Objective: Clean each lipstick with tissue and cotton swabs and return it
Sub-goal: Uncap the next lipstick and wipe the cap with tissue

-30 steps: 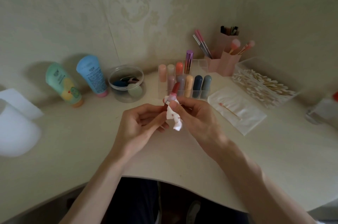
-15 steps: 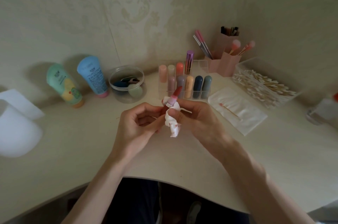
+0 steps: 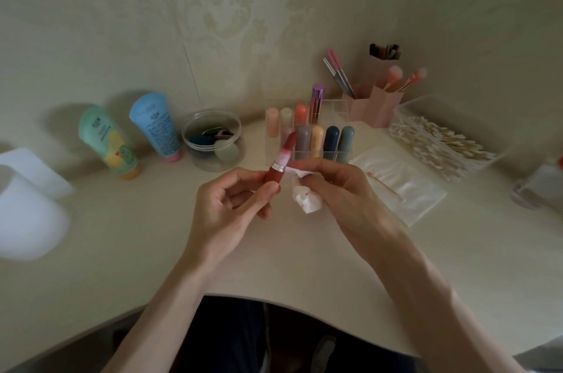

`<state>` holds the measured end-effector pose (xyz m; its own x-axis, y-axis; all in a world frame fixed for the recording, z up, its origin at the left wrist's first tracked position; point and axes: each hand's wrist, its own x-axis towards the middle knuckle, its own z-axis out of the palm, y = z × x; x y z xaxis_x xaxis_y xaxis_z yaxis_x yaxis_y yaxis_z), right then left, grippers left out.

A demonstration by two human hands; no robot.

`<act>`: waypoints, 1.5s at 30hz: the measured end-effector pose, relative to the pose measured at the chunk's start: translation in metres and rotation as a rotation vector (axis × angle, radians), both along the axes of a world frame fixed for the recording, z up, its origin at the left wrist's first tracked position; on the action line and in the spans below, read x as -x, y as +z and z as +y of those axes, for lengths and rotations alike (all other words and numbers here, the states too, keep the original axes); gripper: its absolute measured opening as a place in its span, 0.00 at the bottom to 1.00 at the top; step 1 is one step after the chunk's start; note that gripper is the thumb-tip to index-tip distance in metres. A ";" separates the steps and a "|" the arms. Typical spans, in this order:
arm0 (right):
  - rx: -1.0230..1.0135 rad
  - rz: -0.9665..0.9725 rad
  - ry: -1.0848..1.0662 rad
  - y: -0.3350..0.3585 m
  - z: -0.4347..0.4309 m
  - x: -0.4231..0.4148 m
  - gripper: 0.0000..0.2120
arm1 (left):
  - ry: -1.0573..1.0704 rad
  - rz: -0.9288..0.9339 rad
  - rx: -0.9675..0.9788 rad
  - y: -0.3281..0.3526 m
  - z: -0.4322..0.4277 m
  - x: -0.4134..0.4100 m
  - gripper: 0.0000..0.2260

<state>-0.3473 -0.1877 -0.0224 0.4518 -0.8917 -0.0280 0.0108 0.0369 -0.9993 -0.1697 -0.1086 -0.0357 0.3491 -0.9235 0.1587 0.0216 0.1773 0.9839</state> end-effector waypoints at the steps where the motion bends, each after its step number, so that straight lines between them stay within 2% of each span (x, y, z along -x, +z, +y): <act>1: -0.003 0.000 -0.011 0.001 0.000 0.000 0.15 | 0.007 0.012 -0.004 0.001 0.000 0.000 0.07; 6: -0.102 -0.095 0.009 0.008 -0.002 0.002 0.11 | 0.041 0.029 -0.032 0.001 -0.002 -0.001 0.05; 10: -0.125 -0.136 0.070 0.009 0.003 -0.001 0.09 | -0.001 0.029 -0.027 -0.001 -0.003 0.000 0.08; 17: -0.014 -0.072 -0.128 0.004 0.007 -0.007 0.04 | -0.034 -0.007 -0.024 -0.001 -0.003 0.001 0.08; 20: -0.026 -0.043 -0.171 0.004 0.008 -0.007 0.07 | -0.034 -0.028 -0.032 -0.002 -0.002 0.002 0.08; 26: -0.044 -0.038 0.005 0.003 0.011 -0.009 0.10 | -0.006 -0.041 -0.043 -0.002 -0.002 0.000 0.05; 31: 0.019 -0.037 -0.020 0.003 0.012 -0.007 0.16 | -0.018 -0.042 -0.048 -0.003 -0.002 -0.001 0.05; 38: 0.016 0.119 -0.211 0.000 0.004 -0.002 0.08 | -0.059 0.002 -0.028 0.000 0.001 -0.001 0.06; 42: 0.030 0.069 -0.214 0.001 0.007 -0.004 0.08 | -0.202 -0.037 -0.016 0.000 0.001 0.000 0.09; 45: 0.008 -0.014 -0.166 0.001 0.007 -0.004 0.09 | -0.215 -0.024 -0.023 0.000 0.001 0.000 0.09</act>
